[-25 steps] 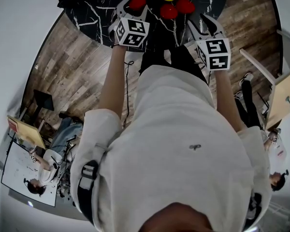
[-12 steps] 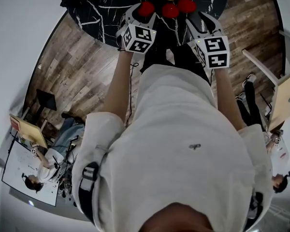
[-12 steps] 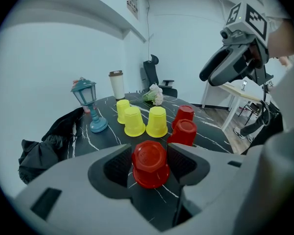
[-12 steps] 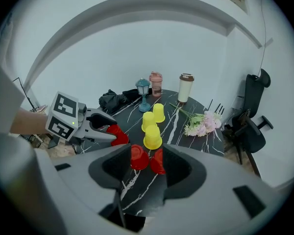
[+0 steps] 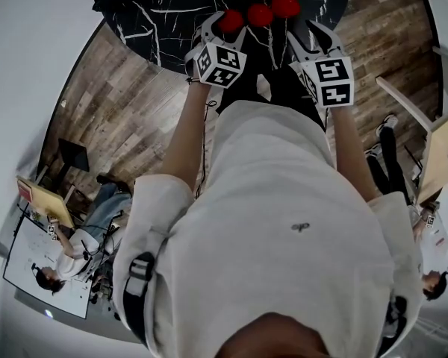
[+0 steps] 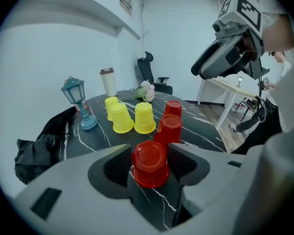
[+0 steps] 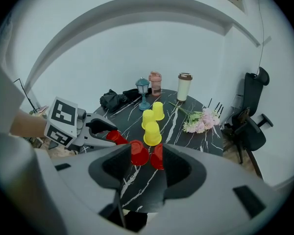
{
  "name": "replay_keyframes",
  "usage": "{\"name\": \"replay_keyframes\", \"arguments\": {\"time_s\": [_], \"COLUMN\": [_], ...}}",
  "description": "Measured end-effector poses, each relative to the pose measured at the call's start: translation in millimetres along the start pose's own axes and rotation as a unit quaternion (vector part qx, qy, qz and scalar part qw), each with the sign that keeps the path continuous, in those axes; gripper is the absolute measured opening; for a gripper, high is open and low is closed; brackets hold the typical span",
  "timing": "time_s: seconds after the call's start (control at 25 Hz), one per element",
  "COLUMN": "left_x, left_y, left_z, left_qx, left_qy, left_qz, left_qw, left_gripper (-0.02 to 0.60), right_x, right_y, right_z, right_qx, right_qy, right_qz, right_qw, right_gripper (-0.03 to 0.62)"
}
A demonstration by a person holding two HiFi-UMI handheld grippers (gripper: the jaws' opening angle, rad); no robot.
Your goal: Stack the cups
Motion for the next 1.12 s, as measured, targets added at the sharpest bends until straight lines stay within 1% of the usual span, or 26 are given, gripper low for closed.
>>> {"name": "replay_keyframes", "arguments": {"time_s": [0.2, 0.32, 0.44, 0.64, 0.84, 0.92, 1.12], "left_x": [1.0, 2.2, 3.0, 4.4, 7.3, 7.3, 2.8], "left_y": [-12.0, -16.9, -18.5, -17.8, -19.9, -18.4, -15.0], "left_z": [-3.5, -4.1, -3.3, -3.7, -6.4, -5.9, -0.8], "left_qx": [0.003, 0.015, 0.023, 0.022, 0.036, 0.034, 0.025], "left_qy": [0.003, 0.003, 0.004, 0.003, 0.016, 0.014, -0.001], "left_qz": [-0.01, -0.017, -0.021, -0.027, -0.031, -0.033, -0.035], "left_qw": [0.9999, 0.9997, 0.9995, 0.9994, 0.9987, 0.9988, 0.9991], "left_gripper": [0.225, 0.225, 0.225, 0.227, 0.231, 0.247, 0.253], "right_x": [-3.2, -5.2, -7.3, -8.5, -11.1, -11.1, -13.1], "right_y": [-1.2, -2.3, -3.1, -1.9, -2.1, -2.4, -1.1], "right_z": [-1.3, -3.2, -3.4, -3.7, -3.4, -3.3, 2.3], "right_qx": [0.001, 0.002, 0.003, 0.002, 0.004, 0.003, 0.001], "right_qy": [-0.003, -0.003, -0.004, -0.004, -0.006, -0.005, -0.014], "right_qz": [-0.002, -0.003, -0.004, -0.006, -0.01, -0.012, -0.017], "right_qw": [1.0, 1.0, 1.0, 1.0, 1.0, 1.0, 1.0], "right_gripper": [0.204, 0.204, 0.202, 0.203, 0.202, 0.203, 0.204]}}
Point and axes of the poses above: the fingertips, and each gripper's own axes: x forward along the fingers, y to its left, z out of its top, the point moved 6 cm from there along -x, backward along the fingers, and after that the axes turned 2 degrees about -x, right-handed, at the moved point
